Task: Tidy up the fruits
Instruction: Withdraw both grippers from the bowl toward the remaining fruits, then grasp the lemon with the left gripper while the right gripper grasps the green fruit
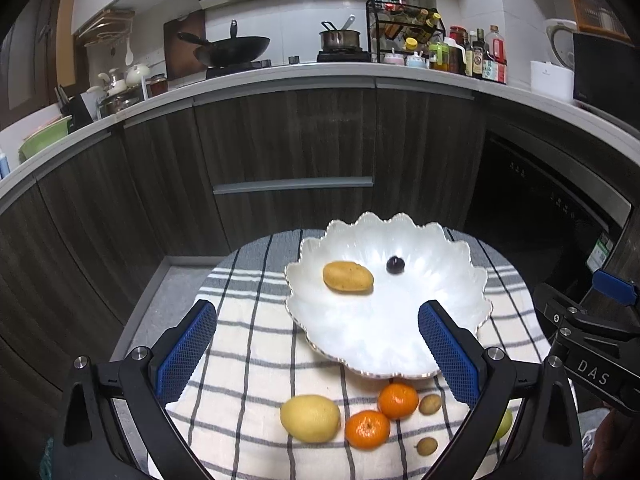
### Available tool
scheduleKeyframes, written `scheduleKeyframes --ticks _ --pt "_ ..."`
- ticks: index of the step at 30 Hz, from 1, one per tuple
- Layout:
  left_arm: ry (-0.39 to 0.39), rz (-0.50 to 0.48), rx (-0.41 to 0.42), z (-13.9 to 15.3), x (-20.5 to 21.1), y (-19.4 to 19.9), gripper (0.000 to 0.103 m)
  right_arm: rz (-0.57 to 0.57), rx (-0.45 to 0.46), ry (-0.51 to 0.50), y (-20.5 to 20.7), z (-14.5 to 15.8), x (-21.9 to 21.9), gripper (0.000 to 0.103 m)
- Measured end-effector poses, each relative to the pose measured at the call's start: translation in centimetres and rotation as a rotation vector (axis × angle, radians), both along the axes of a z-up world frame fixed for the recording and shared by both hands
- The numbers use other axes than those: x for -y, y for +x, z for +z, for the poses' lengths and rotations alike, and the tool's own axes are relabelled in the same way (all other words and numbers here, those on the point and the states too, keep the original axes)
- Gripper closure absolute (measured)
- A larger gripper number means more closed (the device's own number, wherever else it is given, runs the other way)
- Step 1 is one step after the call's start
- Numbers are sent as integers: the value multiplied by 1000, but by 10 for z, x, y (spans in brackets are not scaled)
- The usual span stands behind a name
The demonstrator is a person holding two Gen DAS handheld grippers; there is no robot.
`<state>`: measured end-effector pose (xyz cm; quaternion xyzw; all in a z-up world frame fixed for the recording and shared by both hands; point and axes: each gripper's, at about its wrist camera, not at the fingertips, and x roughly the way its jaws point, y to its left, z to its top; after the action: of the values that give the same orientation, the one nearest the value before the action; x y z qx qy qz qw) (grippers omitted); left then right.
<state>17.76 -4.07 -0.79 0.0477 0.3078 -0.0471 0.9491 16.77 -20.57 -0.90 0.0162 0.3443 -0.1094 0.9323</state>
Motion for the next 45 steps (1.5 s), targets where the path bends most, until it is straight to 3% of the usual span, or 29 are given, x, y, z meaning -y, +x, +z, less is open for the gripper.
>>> scheduleKeyframes --ticks 21,29,36,45 --pt "2 56 -78 -78 -5 -34 1 -15 -174 34 -31 -101 3 20" --pt "21 63 -118 -101 -5 -34 1 -13 -235 56 -28 -131 1 33" --pt "22 60 -137 -109 -5 -31 1 -21 -273 72 -22 -148 3 35" --pt "24 61 -148 -114 -6 -29 1 -3 -322 115 -17 -165 2 49"
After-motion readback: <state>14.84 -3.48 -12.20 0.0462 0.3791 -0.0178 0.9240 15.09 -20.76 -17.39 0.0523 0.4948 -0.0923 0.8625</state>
